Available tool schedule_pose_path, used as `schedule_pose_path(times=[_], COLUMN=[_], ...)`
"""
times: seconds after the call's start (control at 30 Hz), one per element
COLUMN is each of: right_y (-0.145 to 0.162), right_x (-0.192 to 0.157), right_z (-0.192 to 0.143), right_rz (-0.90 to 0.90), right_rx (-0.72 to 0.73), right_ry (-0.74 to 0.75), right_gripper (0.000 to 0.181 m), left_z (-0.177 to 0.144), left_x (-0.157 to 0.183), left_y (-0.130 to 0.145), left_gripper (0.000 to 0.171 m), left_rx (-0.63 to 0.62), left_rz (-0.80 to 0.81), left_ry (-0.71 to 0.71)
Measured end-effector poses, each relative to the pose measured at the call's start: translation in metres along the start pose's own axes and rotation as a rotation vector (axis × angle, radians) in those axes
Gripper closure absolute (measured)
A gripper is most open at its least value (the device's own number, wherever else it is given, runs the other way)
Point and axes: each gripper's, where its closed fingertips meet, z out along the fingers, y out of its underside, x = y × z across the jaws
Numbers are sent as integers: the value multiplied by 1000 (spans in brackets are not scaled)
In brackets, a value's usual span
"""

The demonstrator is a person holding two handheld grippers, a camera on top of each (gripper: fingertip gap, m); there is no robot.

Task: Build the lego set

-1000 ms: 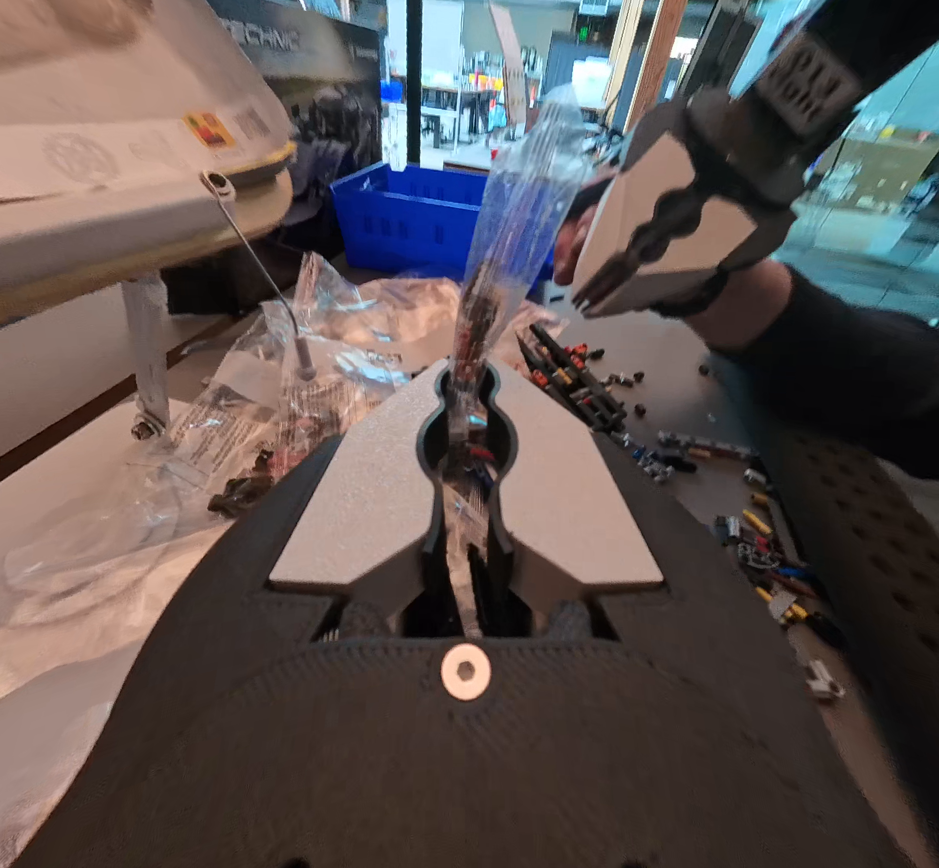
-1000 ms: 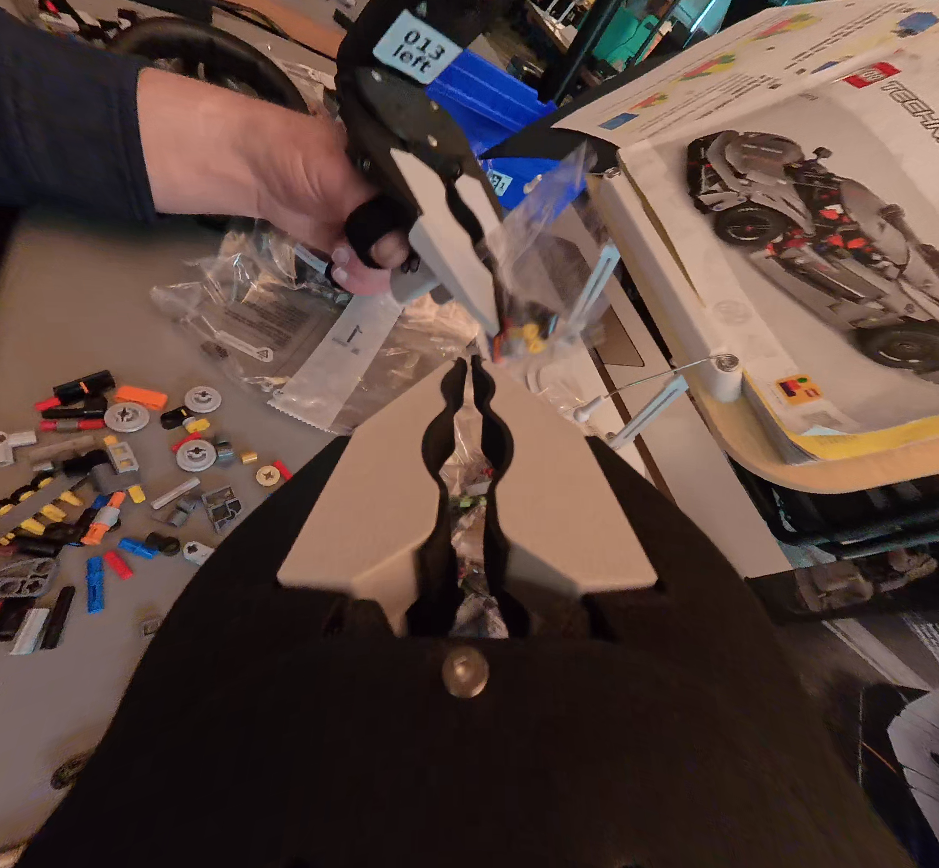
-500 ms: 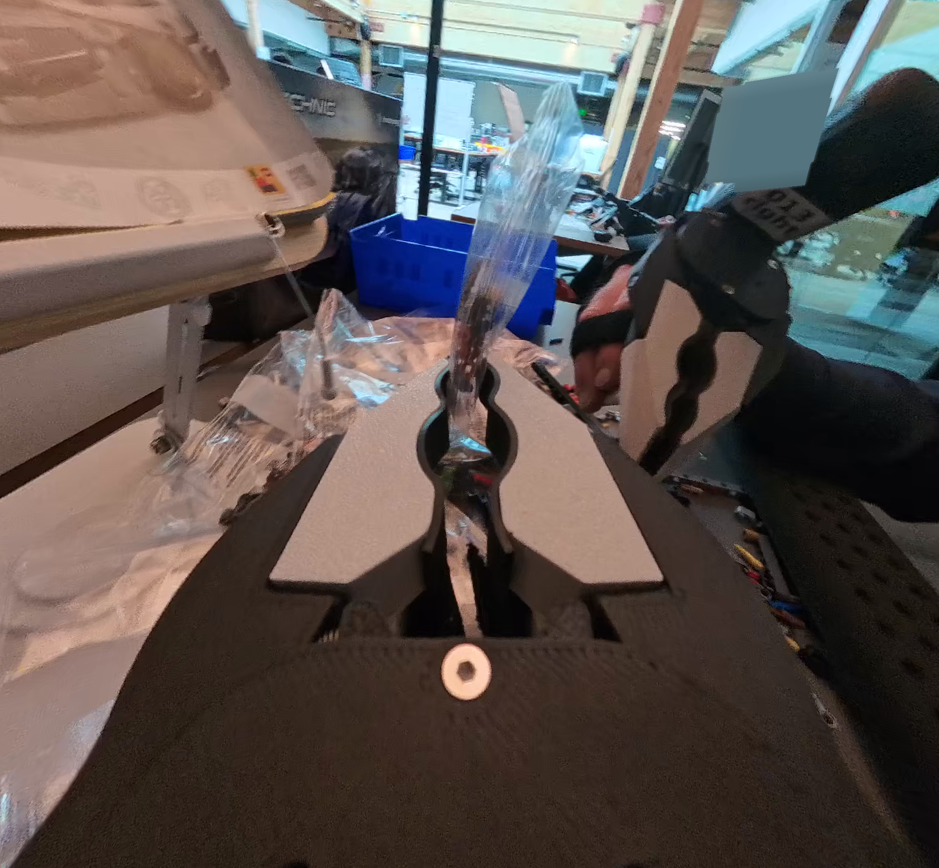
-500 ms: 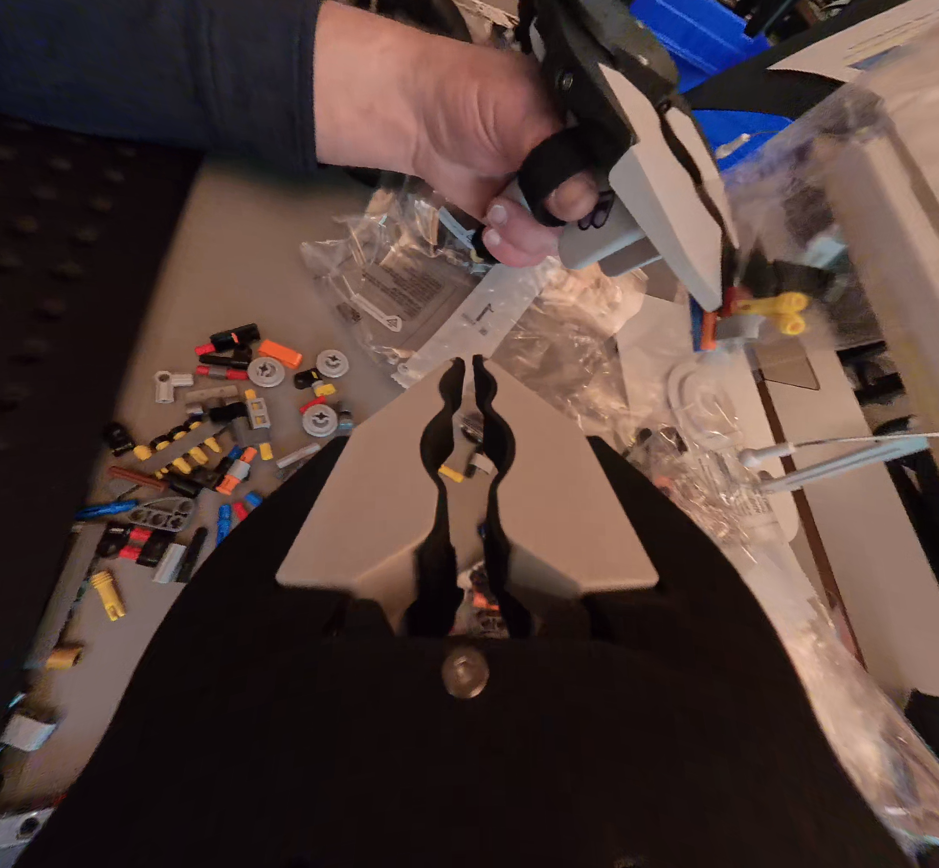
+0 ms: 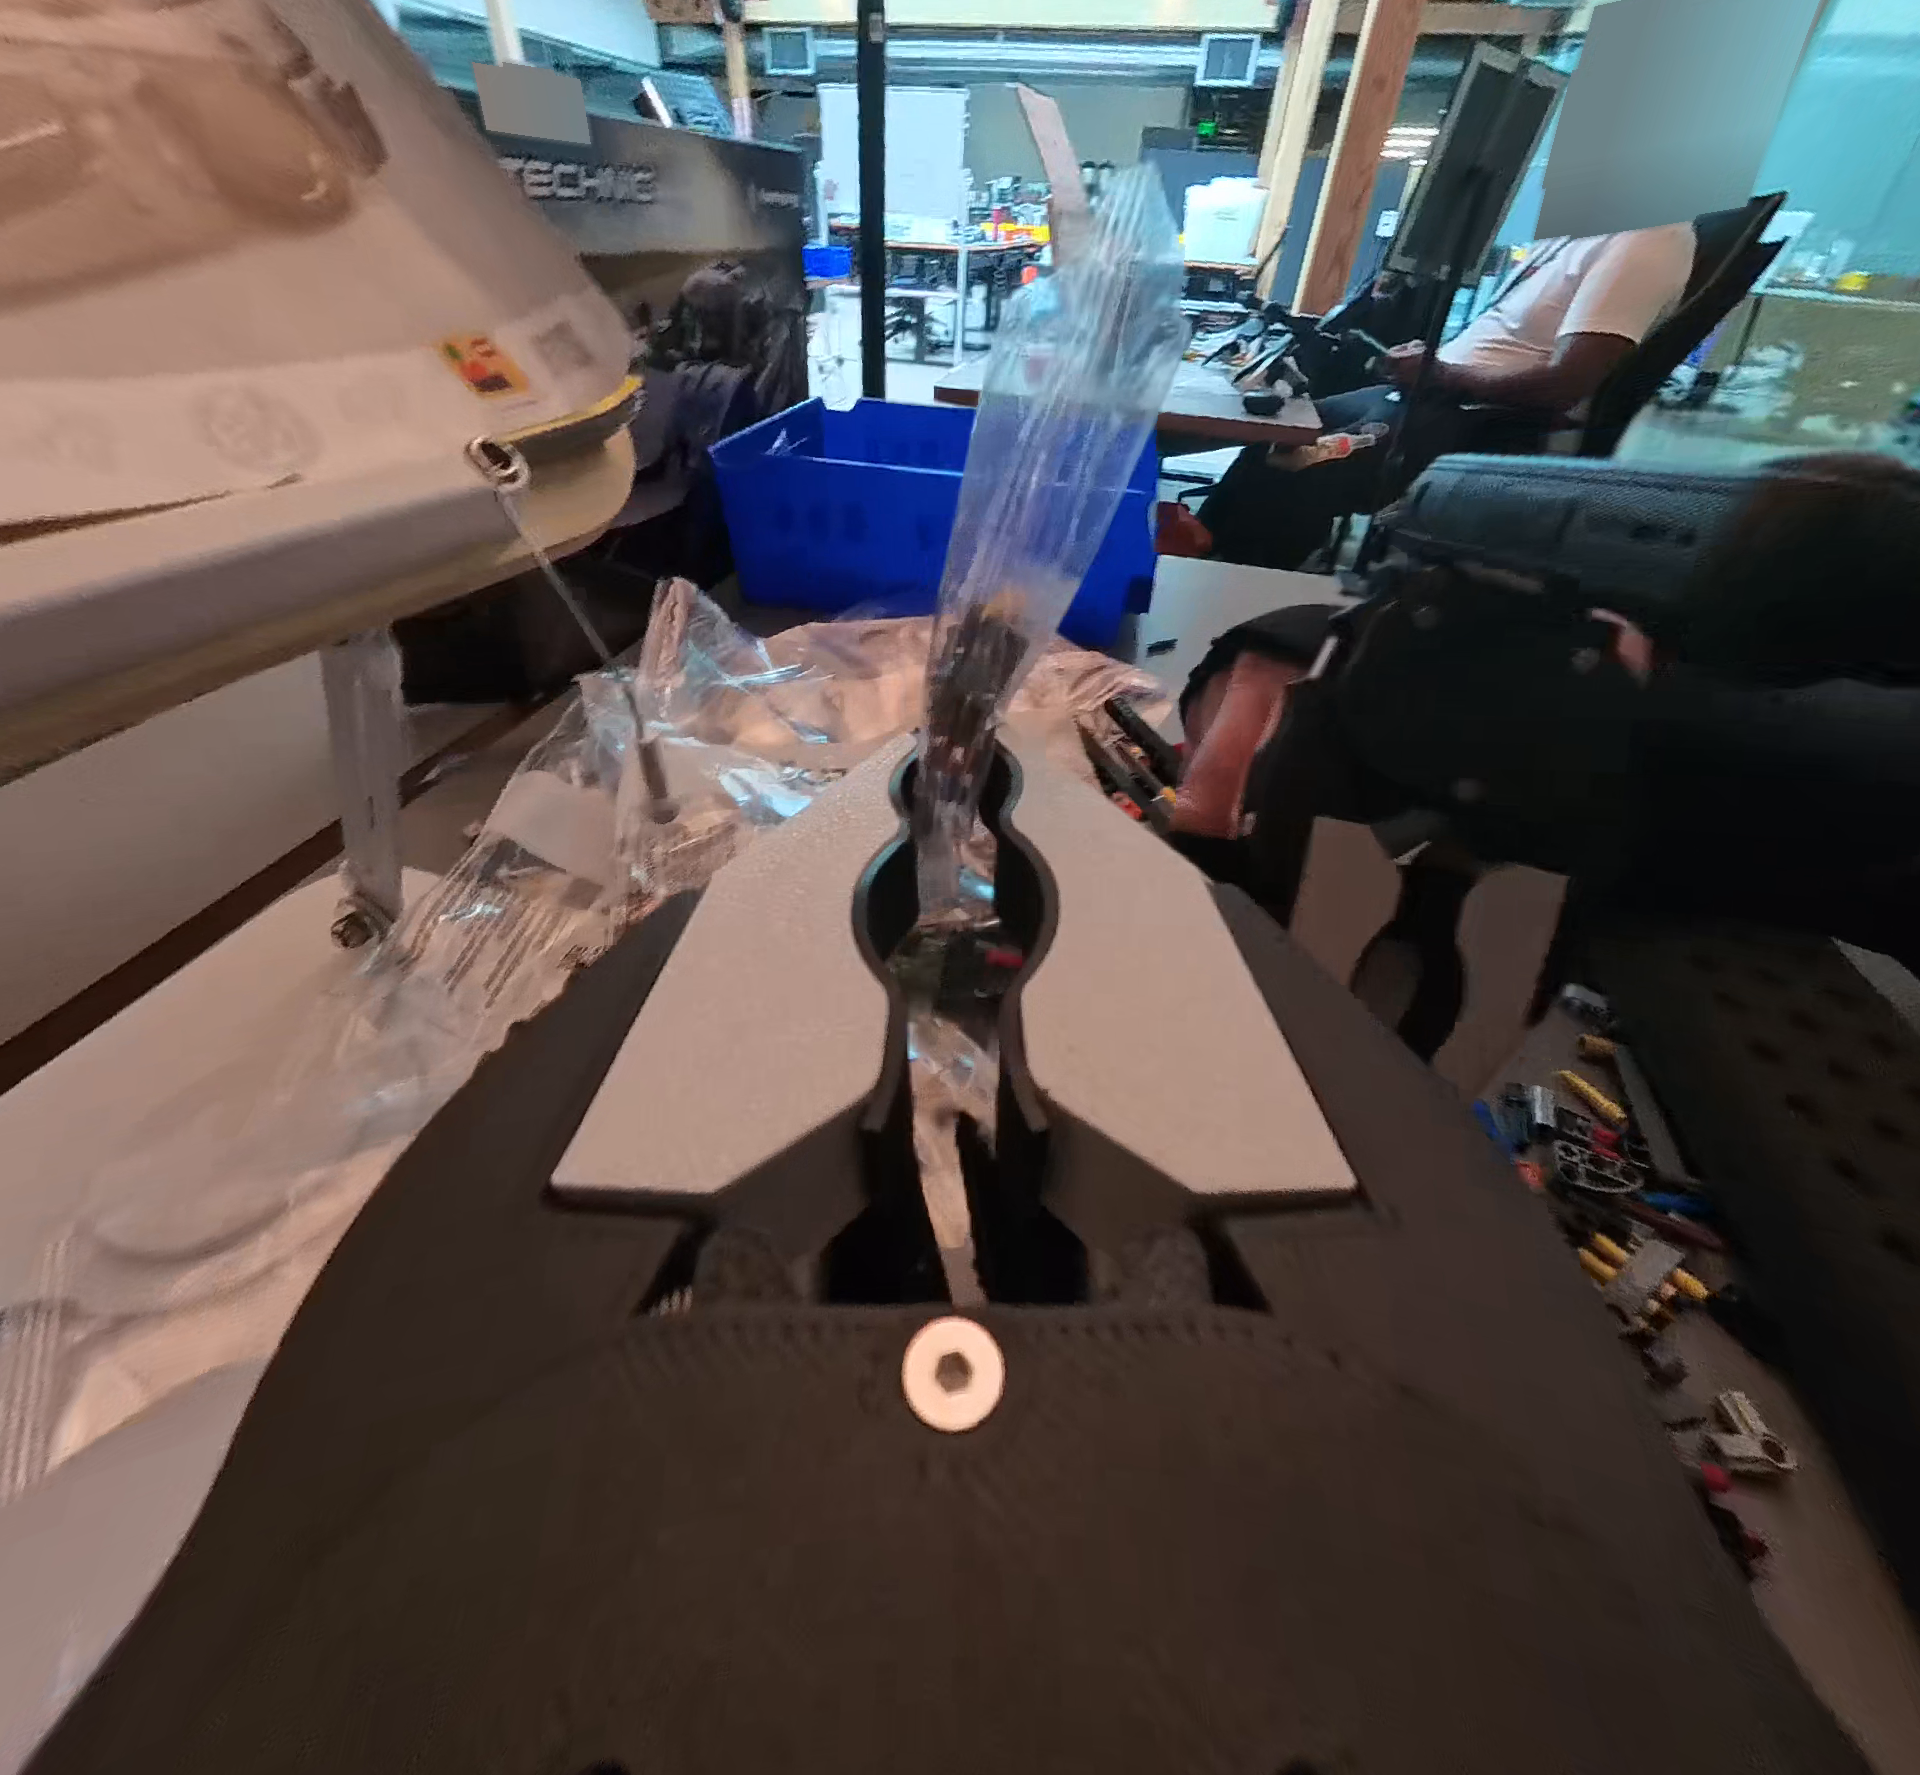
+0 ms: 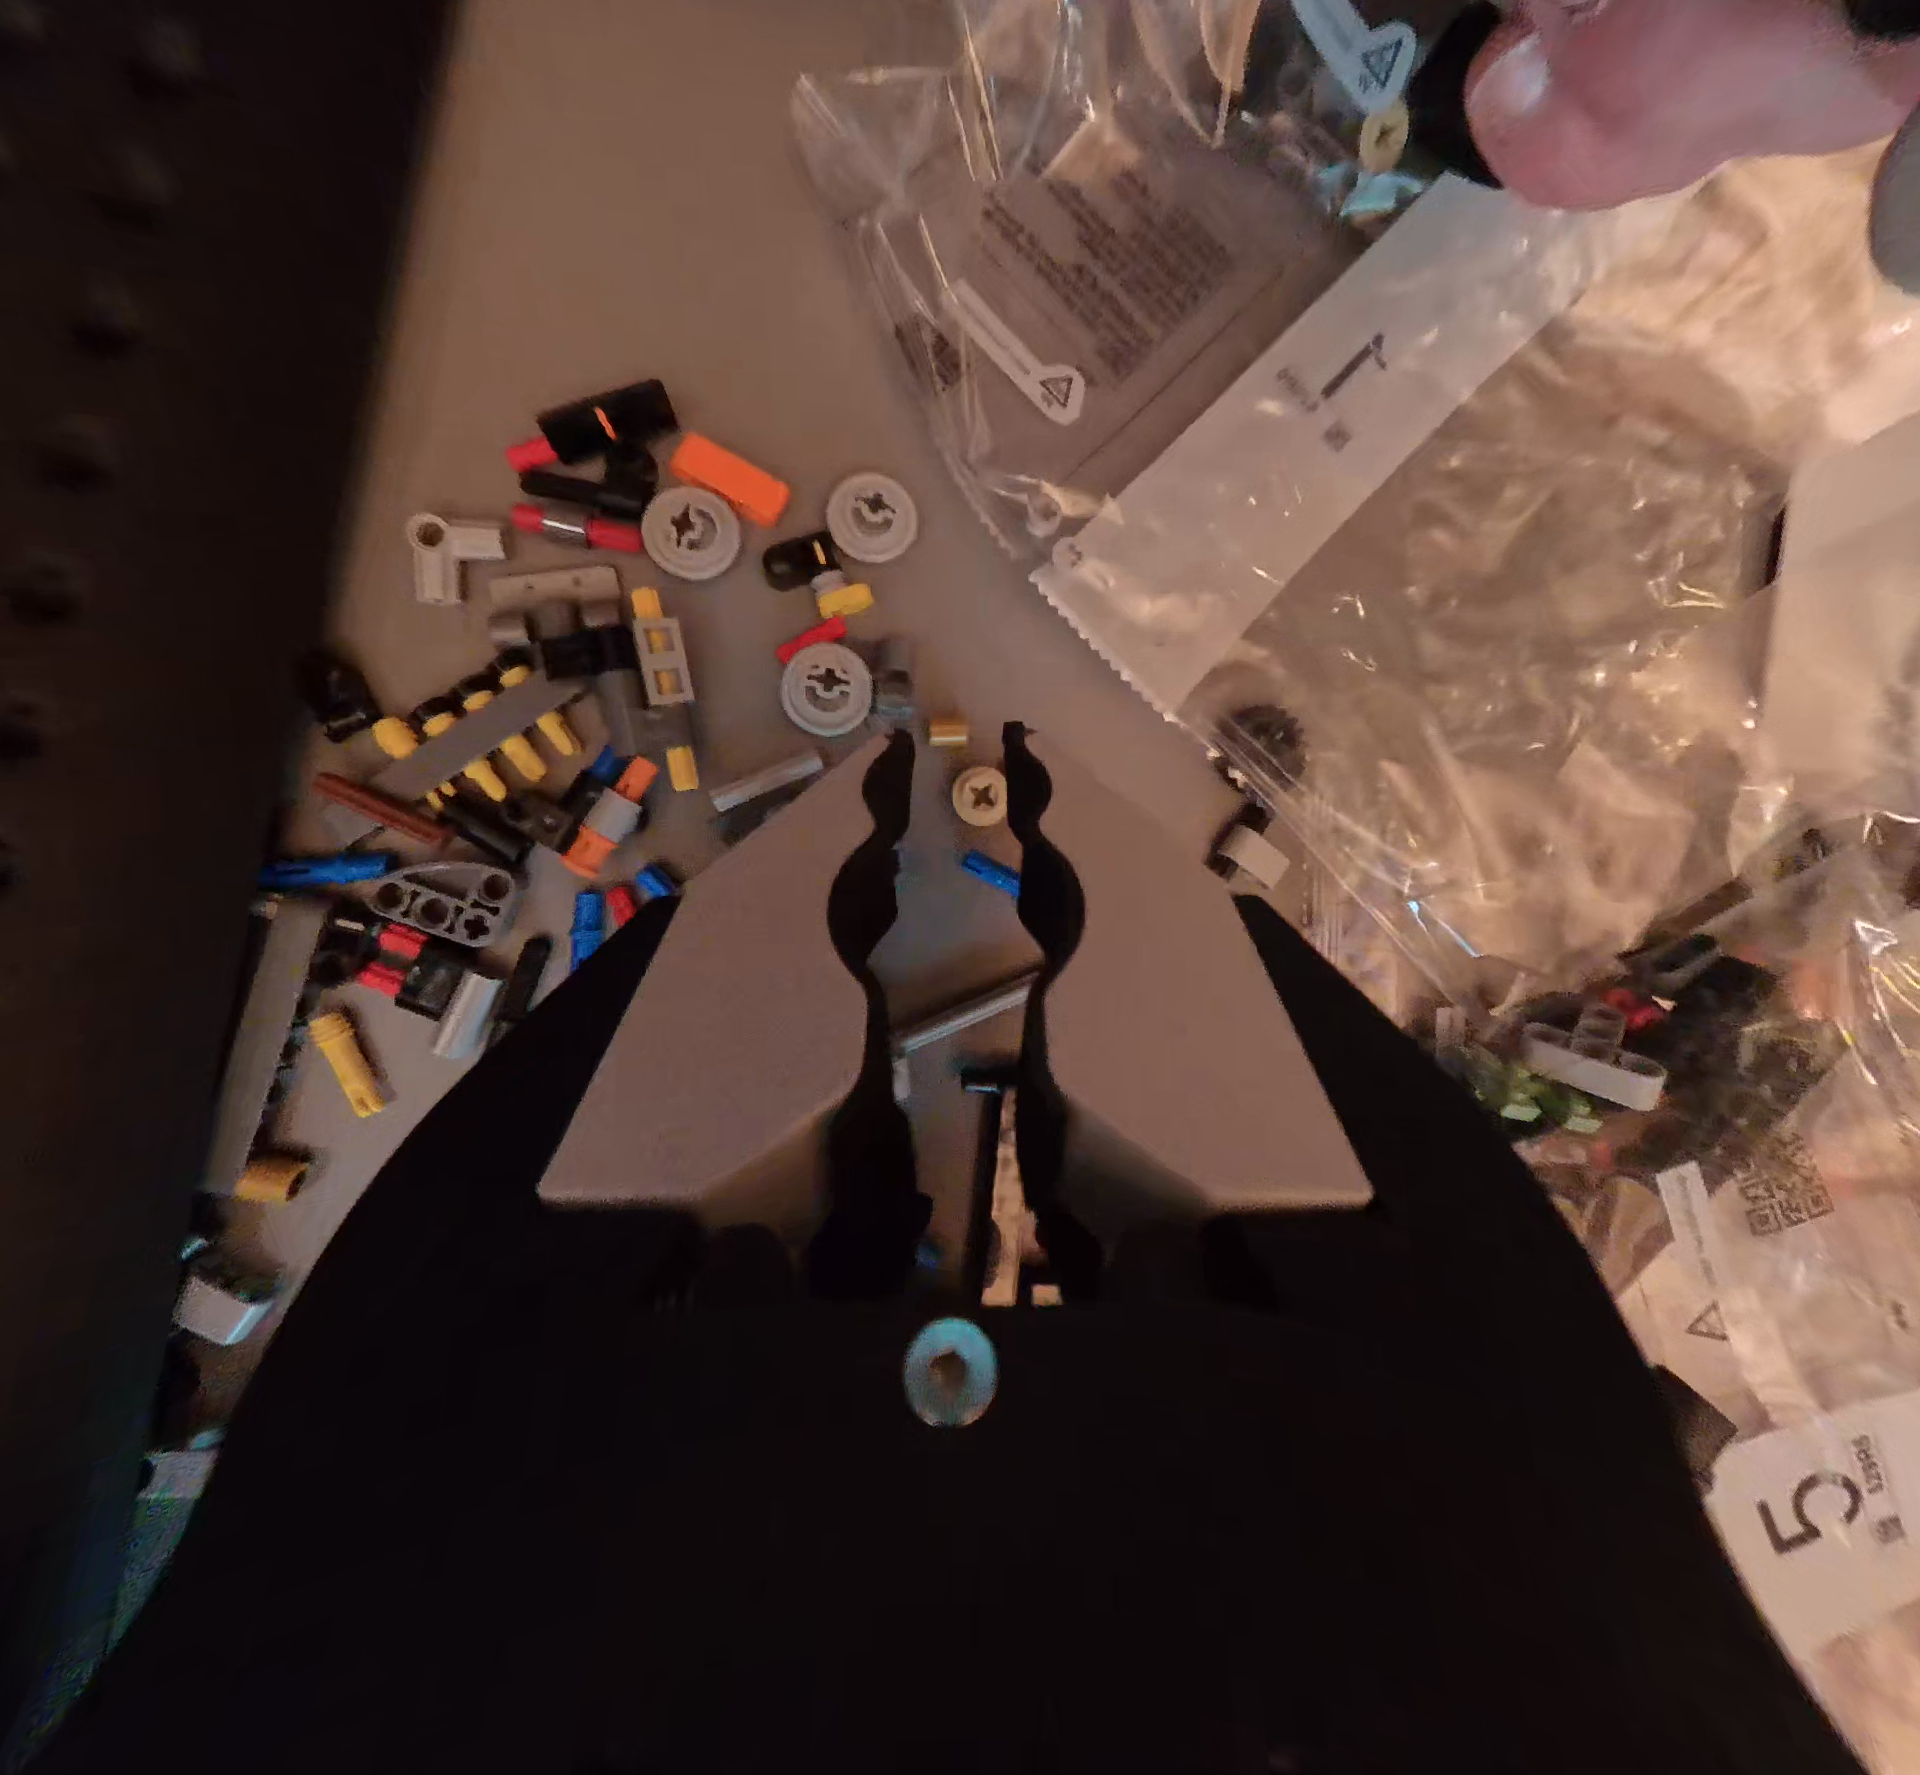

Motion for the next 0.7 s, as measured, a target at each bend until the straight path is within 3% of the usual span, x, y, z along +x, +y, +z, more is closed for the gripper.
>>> schedule_pose_path(times=[0.3, 0.7], right_y=[16, 18], right_x=[1, 5], right_z=[11, 12], right_rz=[40, 112], right_rx=[-85, -68], right_ry=[-16, -37], right_gripper=[165, 172], left_z=[1, 3], left_x=[2, 0], left_y=[0, 8], left_gripper=[166, 166], left_rx=[-6, -26], left_rz=[-1, -9], left_ry=[8, 9])
